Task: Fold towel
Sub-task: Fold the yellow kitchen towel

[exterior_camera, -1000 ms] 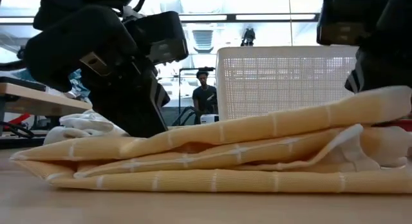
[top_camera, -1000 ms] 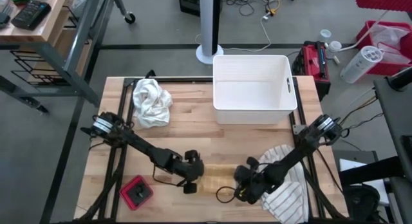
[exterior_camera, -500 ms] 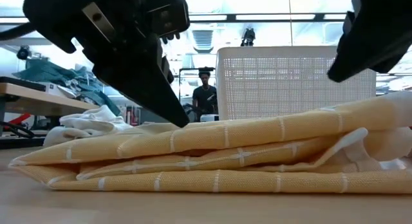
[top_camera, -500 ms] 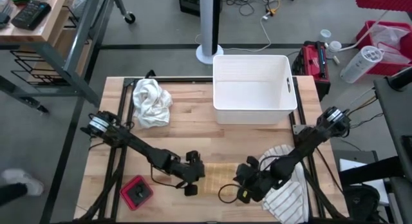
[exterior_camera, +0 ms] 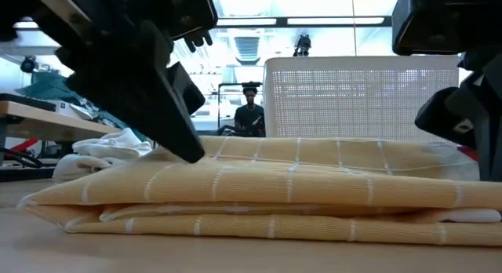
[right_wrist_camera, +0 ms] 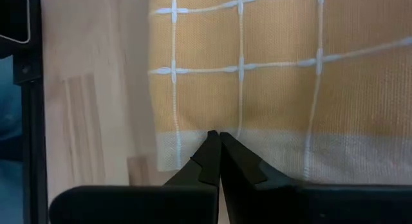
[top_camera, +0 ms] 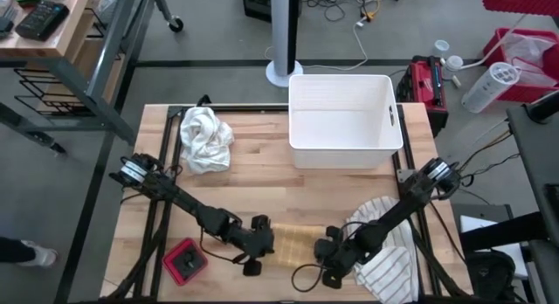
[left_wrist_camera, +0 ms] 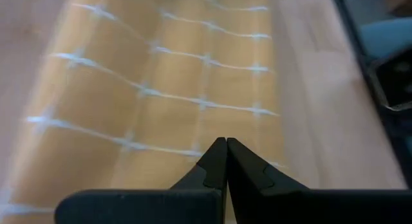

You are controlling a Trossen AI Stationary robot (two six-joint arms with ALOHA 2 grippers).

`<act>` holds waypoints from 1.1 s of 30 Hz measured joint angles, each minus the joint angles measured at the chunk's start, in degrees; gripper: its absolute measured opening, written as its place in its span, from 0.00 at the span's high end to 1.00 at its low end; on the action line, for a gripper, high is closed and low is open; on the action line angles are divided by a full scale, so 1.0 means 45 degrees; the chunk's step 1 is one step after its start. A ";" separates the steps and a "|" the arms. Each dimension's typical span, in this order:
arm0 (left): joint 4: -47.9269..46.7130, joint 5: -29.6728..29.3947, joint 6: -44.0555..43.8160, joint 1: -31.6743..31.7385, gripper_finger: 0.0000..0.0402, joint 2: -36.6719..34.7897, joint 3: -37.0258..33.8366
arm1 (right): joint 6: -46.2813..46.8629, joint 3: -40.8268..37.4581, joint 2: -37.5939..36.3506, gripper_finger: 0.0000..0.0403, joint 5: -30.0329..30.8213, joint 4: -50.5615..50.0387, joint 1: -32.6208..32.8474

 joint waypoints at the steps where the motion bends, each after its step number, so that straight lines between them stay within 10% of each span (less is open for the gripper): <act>1: 0.0137 0.0204 0.0000 0.0000 1.00 0.0000 -0.0011 | -0.0005 0.0004 0.0058 1.00 -0.0005 0.0032 0.0000; 18: 0.0548 0.0213 -0.0793 0.0120 1.00 0.0168 -0.0055 | 0.0261 -0.0041 -0.1668 1.00 0.0422 -0.1717 -0.0042; 29: 0.0719 -0.4963 0.0432 0.0514 1.00 -0.0999 0.0039 | -0.2280 -0.0036 -0.2784 1.00 0.0065 -0.1671 0.0167; 33: -0.0523 -0.4957 0.0452 0.1217 1.00 -0.1146 -0.0004 | -0.3266 -0.0038 -0.2192 1.00 -0.0074 -0.1043 0.0130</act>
